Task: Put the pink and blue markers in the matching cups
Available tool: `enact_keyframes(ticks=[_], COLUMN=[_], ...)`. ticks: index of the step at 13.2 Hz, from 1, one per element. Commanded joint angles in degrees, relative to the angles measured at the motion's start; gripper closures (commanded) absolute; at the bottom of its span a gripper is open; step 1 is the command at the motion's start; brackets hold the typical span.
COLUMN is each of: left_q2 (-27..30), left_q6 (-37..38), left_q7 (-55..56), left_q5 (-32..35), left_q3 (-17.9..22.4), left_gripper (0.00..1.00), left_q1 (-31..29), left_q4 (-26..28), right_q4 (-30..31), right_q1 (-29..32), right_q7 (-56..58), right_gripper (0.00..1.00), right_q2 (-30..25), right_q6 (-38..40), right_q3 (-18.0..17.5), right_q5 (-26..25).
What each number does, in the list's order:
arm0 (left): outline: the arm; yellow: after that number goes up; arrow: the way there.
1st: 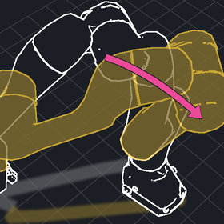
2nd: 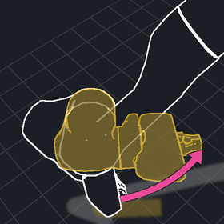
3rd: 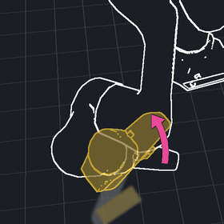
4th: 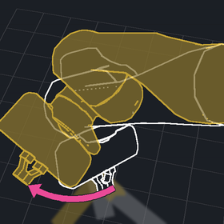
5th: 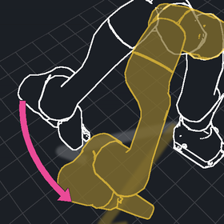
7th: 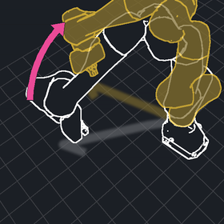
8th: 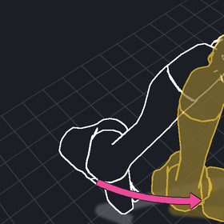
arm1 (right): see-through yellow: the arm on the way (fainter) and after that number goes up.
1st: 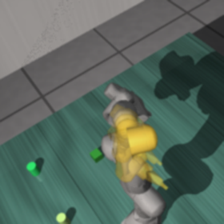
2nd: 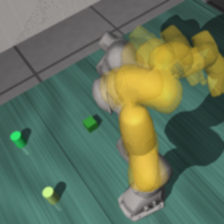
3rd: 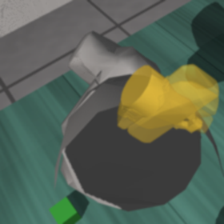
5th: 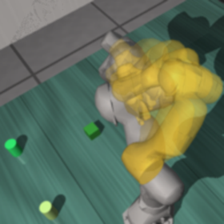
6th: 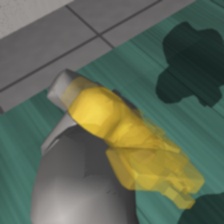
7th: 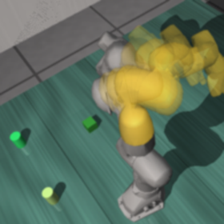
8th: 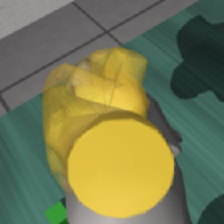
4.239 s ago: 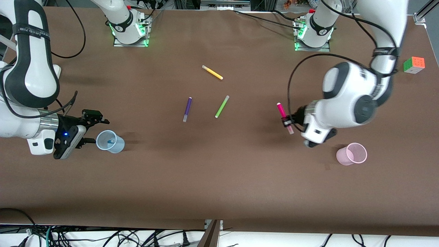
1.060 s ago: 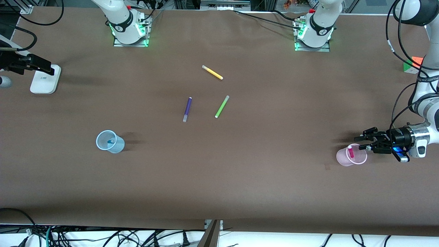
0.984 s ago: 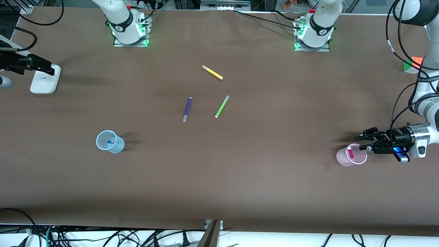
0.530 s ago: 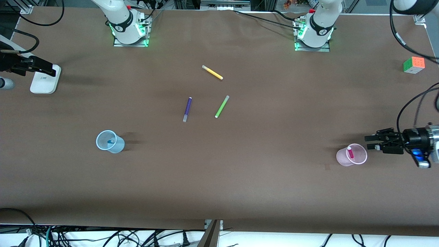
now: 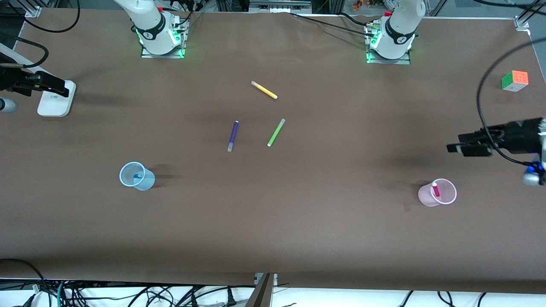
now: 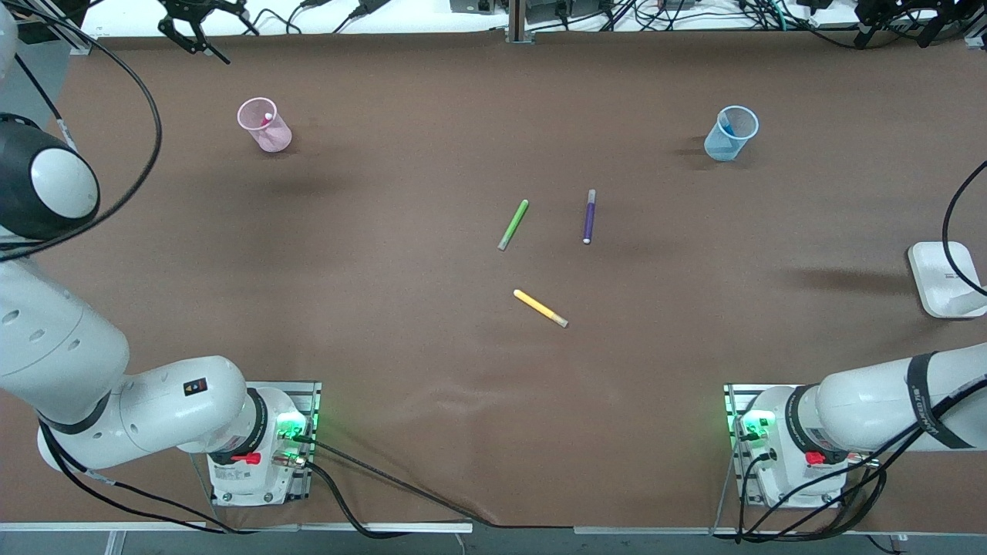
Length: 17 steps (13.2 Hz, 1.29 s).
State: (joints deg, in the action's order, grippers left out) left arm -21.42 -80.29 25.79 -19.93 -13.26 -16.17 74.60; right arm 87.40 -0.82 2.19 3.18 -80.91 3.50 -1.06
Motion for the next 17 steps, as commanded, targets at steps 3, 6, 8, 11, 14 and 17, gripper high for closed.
enact_keyframes(ticks=[3,6,8,11,14,17], left_q2=[6.4,8.0,9.6,15.7,23.1,23.2], left_q6=[2.3,3.0,1.9,-4.7,-12.2,-11.8], left_q7=[-0.2,-4.8,-10.2,-10.6,-16.7,-21.6], left_q5=[8.9,15.0,17.9,18.0,18.1,18.1], left_q3=[0.9,0.6,-0.3,-0.5,-0.6,7.8], left_gripper=[0.00,0.00,0.00,0.00,0.00,0.00], left_q1=[7.9,10.3,9.6,9.6,10.8,17.8], left_q4=[1.8,2.4,5.3,15.3,25.8,23.8], right_q4=[-2.8,-2.8,-2.8,-2.8,-2.8,-2.8], right_q1=[0.4,0.4,0.3,0.3,0.3,0.3], right_q7=[0.2,0.1,0.1,0.1,0.2,0.2], right_gripper=[0.00,0.00,0.00,0.00,0.00,0.00], right_q2=[1.7,1.7,1.7,1.7,1.7,1.7], right_q6=[0.1,0.0,0.0,0.0,0.0,0.0], right_q3=[-0.6,-0.6,-0.6,-0.6,-0.6,-0.6], right_q5=[-0.7,-0.7,-0.6,-0.6,-0.7,-0.7])
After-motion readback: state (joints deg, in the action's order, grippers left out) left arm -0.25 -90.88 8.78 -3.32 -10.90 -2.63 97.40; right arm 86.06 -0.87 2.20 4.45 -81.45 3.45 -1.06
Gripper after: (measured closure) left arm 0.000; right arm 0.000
